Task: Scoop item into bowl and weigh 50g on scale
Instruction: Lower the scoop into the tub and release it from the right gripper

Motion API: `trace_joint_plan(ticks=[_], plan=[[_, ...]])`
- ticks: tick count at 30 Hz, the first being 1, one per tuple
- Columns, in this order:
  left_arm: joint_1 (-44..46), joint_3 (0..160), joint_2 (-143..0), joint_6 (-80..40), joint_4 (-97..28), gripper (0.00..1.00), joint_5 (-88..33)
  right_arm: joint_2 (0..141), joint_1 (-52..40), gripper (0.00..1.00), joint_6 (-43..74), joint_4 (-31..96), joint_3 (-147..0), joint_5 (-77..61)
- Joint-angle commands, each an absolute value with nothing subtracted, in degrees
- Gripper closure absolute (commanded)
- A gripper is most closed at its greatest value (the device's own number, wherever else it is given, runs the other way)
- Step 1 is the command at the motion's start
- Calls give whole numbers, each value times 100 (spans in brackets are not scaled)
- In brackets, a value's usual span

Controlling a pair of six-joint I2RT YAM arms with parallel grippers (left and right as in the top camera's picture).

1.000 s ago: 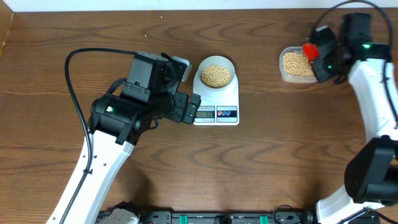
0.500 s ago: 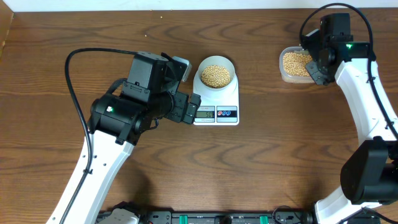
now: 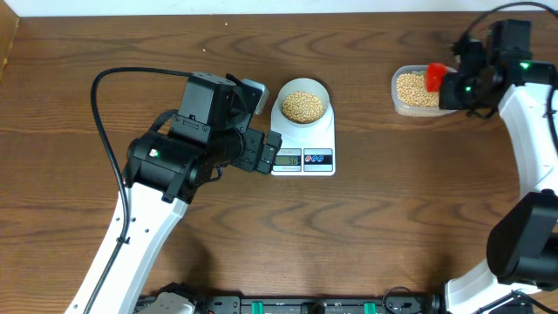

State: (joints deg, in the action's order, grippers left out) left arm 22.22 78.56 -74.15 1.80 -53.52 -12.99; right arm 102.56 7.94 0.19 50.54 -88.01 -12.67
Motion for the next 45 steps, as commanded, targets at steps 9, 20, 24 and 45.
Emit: trace_joint_plan(ticks=[9,20,24,45], plan=[[2198,7887,-7437,276,-5352,2,-1243,10138,816,50,2270,4956,-8313,-1667],[2198,7887,-7437,276,-5352,2,-1243,10138,906,1,3208,4362,-8313,-1675],[2198,7887,-7437,276,-5352,2,-1243,10136,910,1,3538,4285,-8313,-1691],[2198,7887,-7437,276,-5352,2,-1243,8001,1046,1,1728,4783,-8560,-2412]])
